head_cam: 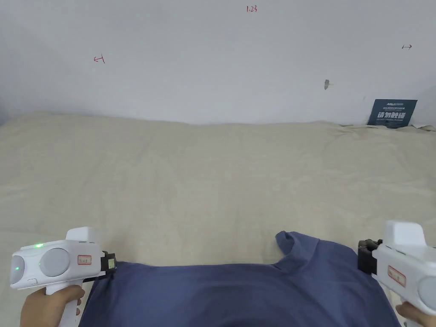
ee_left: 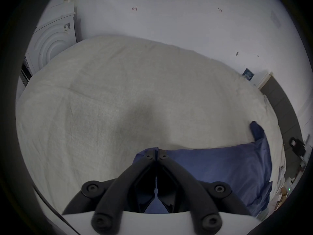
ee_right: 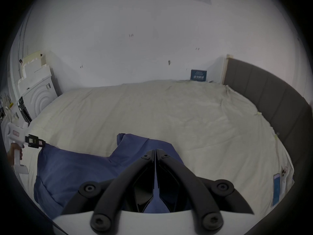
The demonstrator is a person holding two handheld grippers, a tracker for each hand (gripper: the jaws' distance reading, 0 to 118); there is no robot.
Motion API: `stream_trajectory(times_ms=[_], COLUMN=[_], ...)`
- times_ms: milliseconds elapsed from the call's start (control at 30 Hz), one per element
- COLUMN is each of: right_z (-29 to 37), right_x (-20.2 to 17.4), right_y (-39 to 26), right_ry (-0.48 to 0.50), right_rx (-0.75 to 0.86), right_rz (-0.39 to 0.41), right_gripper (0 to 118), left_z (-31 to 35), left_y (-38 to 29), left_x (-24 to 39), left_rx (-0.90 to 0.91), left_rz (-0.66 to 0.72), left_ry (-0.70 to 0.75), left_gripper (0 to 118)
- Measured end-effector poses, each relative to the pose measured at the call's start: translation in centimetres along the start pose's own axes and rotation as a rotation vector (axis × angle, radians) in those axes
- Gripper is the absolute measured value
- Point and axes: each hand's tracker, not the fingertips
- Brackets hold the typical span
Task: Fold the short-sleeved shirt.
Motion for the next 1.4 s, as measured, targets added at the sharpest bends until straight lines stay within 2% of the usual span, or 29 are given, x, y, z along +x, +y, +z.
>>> stream_trajectory(times_ms=[33, 67, 100, 133, 167, 300, 433, 533, 600, 633, 667, 700, 867, 967, 1100, 1233, 1400], right_z=[-1.3, -2.7, -4.1, -5.0, -6.1, -9.4, -11.4, -12.1, -12.3, -12.3, -12.1, -11.7, -8.4, -6.2, -3.3, 0.3, 7.0], right_x=[0.1, 0.4, 0.7, 0.5, 0.7, 0.8, 0.8, 0.2, 0.0, -0.1, 0.0, -0.2, -0.8, 0.2, 0.8, 1.4, 2.0], right_y=[0.4, 0.7, 1.0, 1.1, 1.0, 0.1, -0.3, -0.4, -0.7, -1.0, -1.3, -1.5, -1.5, -1.0, -0.3, -0.2, -0.8], right_ry=[-0.003, 0.010, 0.010, 0.013, -0.007, -0.094, -0.107, -0.135, -0.127, -0.107, -0.086, -0.091, -0.082, -0.046, -0.024, 0.033, 0.089], right_rx=[-0.016, -0.044, -0.085, -0.122, -0.136, -0.242, -0.288, -0.293, -0.305, -0.312, -0.311, -0.307, -0.214, -0.192, -0.156, -0.099, -0.029], right_rz=[-0.002, -0.023, -0.043, -0.070, -0.052, 0.023, 0.001, 0.038, 0.041, 0.025, 0.003, -0.008, 0.069, 0.020, 0.015, -0.043, -0.050], right_gripper=[30, 56, 72, 82, 88, 88, 88, 88, 74, 54, 9, 1, 1, 0, 0, 0, 0], left_z=[0.5, 0.9, 1.2, 1.6, 2.0, 3.3, 3.9, 4.1, 4.0, 4.0, 4.0, 4.0, 3.8, 4.1, 4.9, 6.6, 8.8], left_y=[-0.1, -0.1, -0.1, -0.1, -0.2, -0.2, -0.5, -0.7, -0.8, -0.9, -0.9, -1.0, -1.1, -1.4, -1.8, -2.4, -2.7], left_x=[-0.2, -0.3, -0.4, -0.5, -0.6, -0.7, -1.1, -1.1, -1.4, -1.4, -1.4, -1.3, -1.5, -1.4, -1.0, -0.9, -1.2], left_rx=[-0.012, -0.005, 0.001, 0.006, 0.012, 0.019, 0.036, 0.033, 0.032, 0.030, 0.029, 0.026, 0.021, 0.026, 0.032, 0.055, 0.083], left_rz=[0.003, 0.013, 0.018, 0.022, 0.018, -0.001, 0.011, 0.016, 0.016, 0.016, 0.014, 0.015, 0.003, 0.001, -0.001, 0.004, 0.004], left_ry=[0.011, 0.003, -0.003, -0.008, -0.009, -0.016, -0.027, -0.026, -0.028, -0.028, -0.029, -0.032, -0.020, -0.015, -0.008, -0.005, 0.009], left_gripper=[0, 0, 0, 0, 0, 0, 0, 0, 0, 0, 0, 0, 0, 0, 0, 0, 0])
